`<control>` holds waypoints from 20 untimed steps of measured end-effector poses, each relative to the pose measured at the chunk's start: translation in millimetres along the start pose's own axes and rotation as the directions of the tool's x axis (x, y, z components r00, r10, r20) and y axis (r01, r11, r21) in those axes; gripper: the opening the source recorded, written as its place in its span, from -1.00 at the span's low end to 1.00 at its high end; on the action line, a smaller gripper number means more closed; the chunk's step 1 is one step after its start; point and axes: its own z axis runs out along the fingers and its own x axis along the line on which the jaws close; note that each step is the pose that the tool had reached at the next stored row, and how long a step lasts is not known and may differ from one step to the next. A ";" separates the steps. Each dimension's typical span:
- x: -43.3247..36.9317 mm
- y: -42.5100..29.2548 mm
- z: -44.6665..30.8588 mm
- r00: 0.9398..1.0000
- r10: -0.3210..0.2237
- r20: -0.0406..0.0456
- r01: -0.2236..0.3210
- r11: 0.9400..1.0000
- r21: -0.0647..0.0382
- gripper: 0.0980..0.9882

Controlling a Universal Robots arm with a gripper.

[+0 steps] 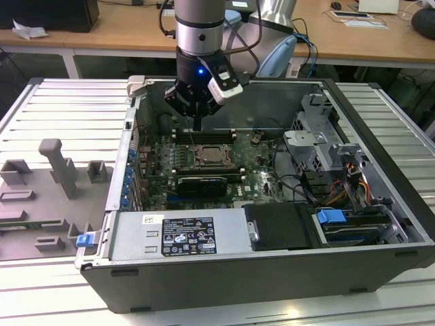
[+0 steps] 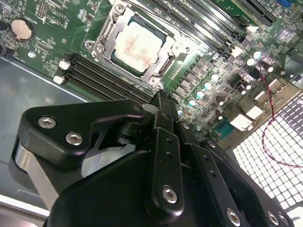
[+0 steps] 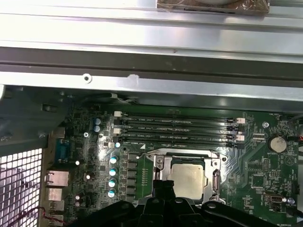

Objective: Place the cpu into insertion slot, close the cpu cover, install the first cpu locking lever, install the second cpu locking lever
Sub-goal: 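Install the first cpu locking lever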

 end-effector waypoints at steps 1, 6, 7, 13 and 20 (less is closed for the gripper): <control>1.2 0.0 0.0 1.000 0.000 0.000 0.000 1.000 0.000 -0.99; 7.3 0.3 0.1 1.000 0.000 0.000 0.000 1.000 0.000 -0.99; 8.2 0.4 0.1 1.000 0.000 0.000 0.000 1.000 0.000 -0.99; 14.4 0.7 0.4 1.000 0.000 0.000 0.000 1.000 0.000 -0.99; 23.1 0.9 3.1 1.000 0.000 0.000 0.000 1.000 -0.001 -0.99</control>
